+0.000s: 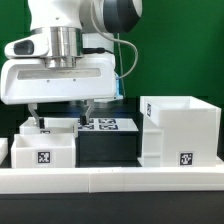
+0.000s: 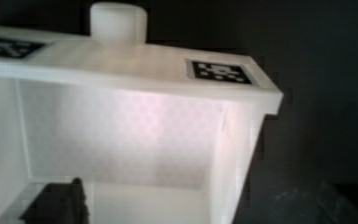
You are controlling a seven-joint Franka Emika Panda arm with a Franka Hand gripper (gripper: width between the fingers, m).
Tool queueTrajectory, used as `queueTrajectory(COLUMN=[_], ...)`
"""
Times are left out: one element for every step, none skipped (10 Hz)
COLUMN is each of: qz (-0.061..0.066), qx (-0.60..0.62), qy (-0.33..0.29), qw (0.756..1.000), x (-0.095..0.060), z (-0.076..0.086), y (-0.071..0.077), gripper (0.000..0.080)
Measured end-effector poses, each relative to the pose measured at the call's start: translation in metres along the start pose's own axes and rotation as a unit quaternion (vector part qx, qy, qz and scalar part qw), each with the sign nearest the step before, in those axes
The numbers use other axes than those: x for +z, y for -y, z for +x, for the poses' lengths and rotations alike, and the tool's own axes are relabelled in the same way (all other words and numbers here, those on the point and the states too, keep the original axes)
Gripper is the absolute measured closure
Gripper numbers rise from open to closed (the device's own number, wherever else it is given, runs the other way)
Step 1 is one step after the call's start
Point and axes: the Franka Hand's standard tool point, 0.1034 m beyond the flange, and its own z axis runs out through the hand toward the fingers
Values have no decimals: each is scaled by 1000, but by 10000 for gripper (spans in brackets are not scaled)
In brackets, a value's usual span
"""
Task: Assemble drawer
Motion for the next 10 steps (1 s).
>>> queueTrajectory(qz=[0, 0, 0, -2, 0, 0, -1, -1, -5, -7], qx=[0, 0, 5, 15, 13, 12, 11, 11, 10, 10], qy=[0, 1, 2, 3, 5, 5, 6, 8, 6, 8], qw=[1000, 1000, 1000, 1000, 1000, 1000, 1000, 1000, 1000, 1000], x=[0, 1, 6, 14, 19, 22, 27, 32, 37, 43], z=[0, -1, -2, -1, 2, 4, 2, -1, -4, -7], y=[0, 0, 2, 7, 11, 13, 13, 14, 14, 15], gripper=[151, 151, 151, 151, 151, 151, 151, 151, 151, 151])
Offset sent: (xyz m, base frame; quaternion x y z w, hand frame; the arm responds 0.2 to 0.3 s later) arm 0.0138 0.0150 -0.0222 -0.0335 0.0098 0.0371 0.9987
